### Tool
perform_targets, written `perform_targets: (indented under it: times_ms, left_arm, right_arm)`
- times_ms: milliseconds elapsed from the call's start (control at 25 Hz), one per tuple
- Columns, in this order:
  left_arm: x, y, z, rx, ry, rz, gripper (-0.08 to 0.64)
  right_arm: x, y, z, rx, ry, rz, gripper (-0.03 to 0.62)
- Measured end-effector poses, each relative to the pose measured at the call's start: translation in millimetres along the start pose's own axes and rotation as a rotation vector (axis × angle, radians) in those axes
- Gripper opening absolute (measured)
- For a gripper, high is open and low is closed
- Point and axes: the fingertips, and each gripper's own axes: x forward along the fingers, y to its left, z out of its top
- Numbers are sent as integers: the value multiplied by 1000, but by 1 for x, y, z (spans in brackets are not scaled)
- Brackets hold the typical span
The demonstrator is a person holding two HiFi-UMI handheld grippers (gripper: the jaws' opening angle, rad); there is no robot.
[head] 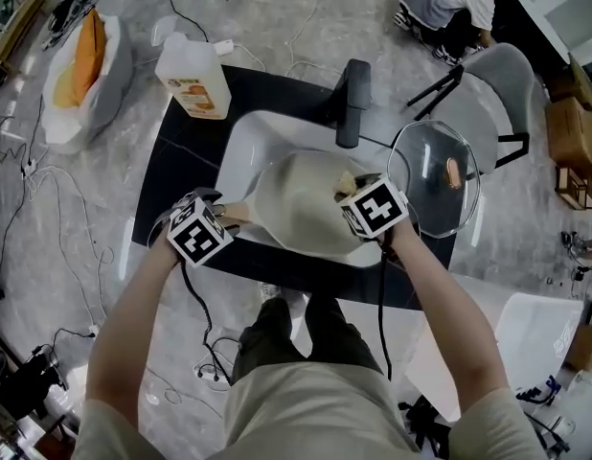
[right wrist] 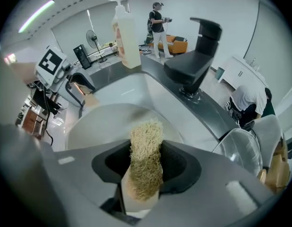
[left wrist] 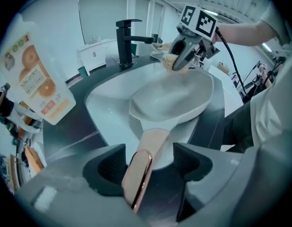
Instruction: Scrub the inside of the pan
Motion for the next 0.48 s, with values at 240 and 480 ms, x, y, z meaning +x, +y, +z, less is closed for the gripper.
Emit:
perform_targets:
  times_ms: [240,480]
  left_arm:
    - [-49,6,12,-83,-137,68,325]
    - [-123,-2,50,-146,-340,144,302]
  right_arm:
    - [-37,20,11,-23,-73,10,172]
    - [-88,38,37,-39,-214,16,172]
